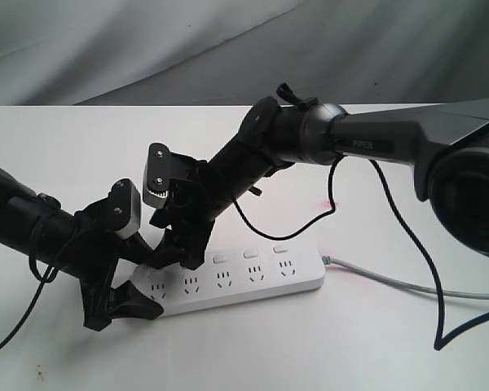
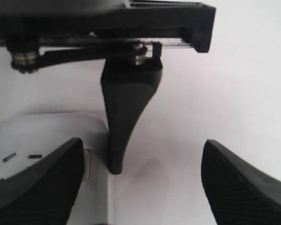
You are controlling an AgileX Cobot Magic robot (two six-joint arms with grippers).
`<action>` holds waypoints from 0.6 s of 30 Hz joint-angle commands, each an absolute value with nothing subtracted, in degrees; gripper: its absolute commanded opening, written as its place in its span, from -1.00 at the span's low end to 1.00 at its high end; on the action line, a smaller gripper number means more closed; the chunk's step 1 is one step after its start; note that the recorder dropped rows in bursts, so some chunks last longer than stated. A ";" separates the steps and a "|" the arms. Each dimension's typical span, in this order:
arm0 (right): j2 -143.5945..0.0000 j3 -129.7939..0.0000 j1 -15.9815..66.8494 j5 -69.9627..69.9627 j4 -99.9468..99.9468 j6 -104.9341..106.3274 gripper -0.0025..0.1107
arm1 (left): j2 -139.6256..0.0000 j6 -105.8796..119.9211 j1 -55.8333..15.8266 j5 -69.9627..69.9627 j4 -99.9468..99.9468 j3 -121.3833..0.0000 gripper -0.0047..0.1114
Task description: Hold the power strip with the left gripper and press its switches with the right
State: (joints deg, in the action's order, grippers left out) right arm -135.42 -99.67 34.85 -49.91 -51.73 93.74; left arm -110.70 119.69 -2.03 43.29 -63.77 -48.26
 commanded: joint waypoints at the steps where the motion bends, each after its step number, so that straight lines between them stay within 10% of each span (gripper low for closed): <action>1: -136.01 -99.87 34.89 -50.34 -49.62 93.13 0.20 | -110.75 120.01 -2.22 43.73 -64.12 -48.58 -0.92; 18: -138.09 -99.77 36.34 -47.88 -44.29 90.28 0.20 | -110.75 120.01 -2.22 43.73 -64.12 -48.58 -0.92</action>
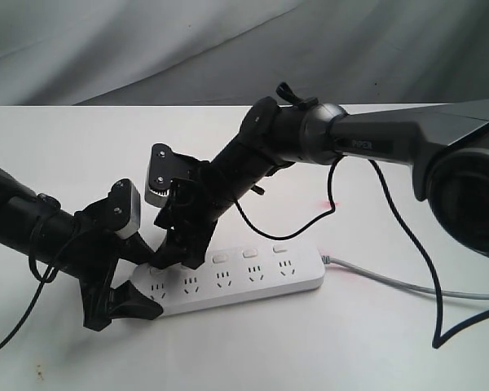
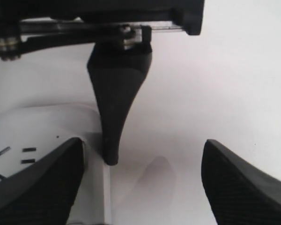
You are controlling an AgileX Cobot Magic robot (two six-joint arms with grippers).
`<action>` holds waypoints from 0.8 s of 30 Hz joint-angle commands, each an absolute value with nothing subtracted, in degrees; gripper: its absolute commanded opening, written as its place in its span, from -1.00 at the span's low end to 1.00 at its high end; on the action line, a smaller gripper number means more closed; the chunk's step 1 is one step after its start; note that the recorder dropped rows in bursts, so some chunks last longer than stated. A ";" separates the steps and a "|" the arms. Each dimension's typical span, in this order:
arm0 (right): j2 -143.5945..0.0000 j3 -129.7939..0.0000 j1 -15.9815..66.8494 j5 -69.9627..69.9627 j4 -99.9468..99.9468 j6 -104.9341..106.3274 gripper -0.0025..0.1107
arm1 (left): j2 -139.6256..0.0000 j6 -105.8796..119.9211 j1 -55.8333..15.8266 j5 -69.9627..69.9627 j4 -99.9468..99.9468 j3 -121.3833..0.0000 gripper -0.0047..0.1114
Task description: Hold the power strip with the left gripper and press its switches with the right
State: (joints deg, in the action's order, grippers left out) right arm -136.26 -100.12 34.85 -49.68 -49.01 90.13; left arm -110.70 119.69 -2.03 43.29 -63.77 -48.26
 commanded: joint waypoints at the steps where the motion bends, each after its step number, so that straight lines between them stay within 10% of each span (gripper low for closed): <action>1: -138.19 -99.77 36.84 -47.43 -43.61 90.07 0.20 | -110.75 120.01 -2.22 43.73 -64.12 -48.58 -0.92; 24: -129.41 -99.77 32.64 -56.99 -42.96 88.39 0.20 | -110.75 120.01 -2.22 43.73 -64.12 -48.58 -0.92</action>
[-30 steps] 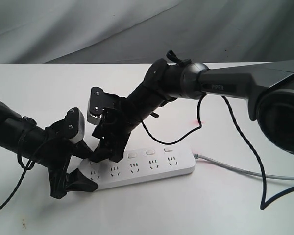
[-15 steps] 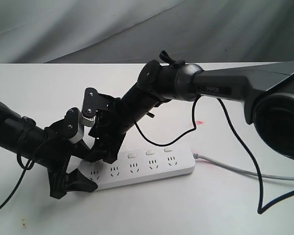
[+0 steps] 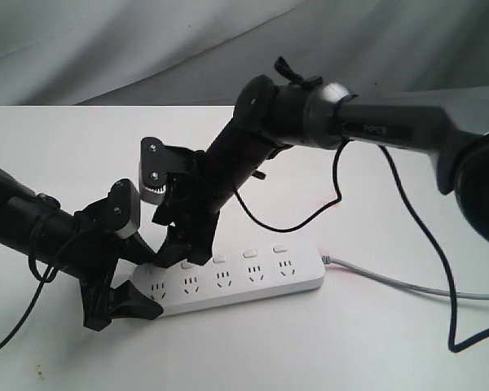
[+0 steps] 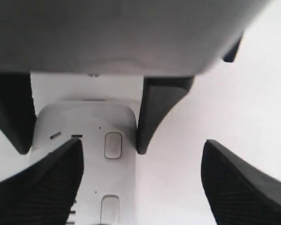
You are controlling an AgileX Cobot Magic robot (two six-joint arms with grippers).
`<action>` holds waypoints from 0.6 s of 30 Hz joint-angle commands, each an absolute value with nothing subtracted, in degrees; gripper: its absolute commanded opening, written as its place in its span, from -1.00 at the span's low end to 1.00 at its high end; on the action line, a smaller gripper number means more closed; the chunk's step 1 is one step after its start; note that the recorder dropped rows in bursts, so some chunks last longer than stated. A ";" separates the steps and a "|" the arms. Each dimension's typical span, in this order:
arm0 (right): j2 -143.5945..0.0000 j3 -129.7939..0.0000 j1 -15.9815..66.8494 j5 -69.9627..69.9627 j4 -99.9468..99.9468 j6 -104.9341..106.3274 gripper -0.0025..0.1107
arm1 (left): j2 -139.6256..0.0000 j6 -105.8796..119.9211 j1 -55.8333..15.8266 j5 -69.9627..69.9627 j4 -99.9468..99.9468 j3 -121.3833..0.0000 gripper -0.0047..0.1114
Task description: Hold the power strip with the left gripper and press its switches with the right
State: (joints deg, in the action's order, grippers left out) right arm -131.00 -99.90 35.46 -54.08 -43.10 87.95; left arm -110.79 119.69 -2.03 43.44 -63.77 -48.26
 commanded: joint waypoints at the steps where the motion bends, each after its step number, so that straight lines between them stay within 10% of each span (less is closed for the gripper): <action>1: -129.41 -99.77 31.06 -58.22 -42.96 88.27 0.20 | -110.75 120.01 -2.22 43.73 -64.12 -48.58 -0.92; 18: -134.22 -99.77 30.77 -57.12 -46.40 90.46 0.20 | -110.75 120.01 -2.22 43.73 -64.12 -48.58 -0.92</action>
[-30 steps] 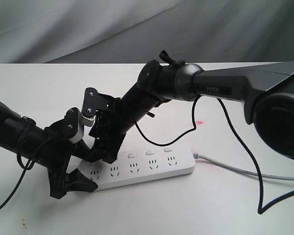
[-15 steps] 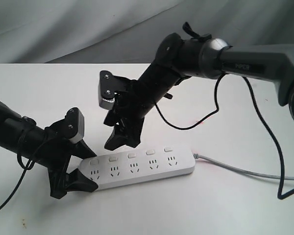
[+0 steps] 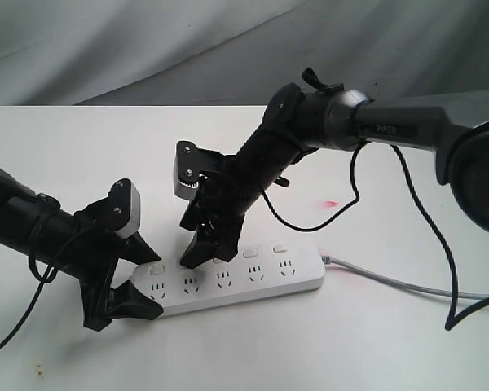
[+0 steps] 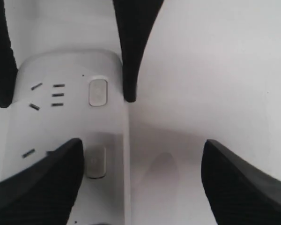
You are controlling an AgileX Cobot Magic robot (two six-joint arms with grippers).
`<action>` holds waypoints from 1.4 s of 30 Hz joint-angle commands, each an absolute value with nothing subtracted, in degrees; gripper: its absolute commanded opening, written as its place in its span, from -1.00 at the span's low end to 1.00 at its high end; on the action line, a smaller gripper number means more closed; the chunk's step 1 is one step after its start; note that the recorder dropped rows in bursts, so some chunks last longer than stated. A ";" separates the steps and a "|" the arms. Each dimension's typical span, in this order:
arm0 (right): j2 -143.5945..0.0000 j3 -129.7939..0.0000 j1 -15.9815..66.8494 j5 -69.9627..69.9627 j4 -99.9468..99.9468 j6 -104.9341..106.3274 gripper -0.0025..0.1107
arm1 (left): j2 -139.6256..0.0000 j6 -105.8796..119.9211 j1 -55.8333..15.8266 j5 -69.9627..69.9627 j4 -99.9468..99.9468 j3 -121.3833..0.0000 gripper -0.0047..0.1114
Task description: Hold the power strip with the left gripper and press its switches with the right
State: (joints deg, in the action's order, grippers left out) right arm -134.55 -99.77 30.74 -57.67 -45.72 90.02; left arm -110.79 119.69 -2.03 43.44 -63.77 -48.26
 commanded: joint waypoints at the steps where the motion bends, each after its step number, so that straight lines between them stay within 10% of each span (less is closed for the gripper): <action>1: -134.22 -99.77 30.77 -57.01 -46.40 90.46 0.20 | -110.75 120.01 -2.22 43.73 -64.12 -48.58 -0.92; 42: -134.36 -99.77 30.85 -55.30 -46.00 89.39 0.20 | -110.75 120.01 -2.22 43.73 -64.12 -48.58 -0.92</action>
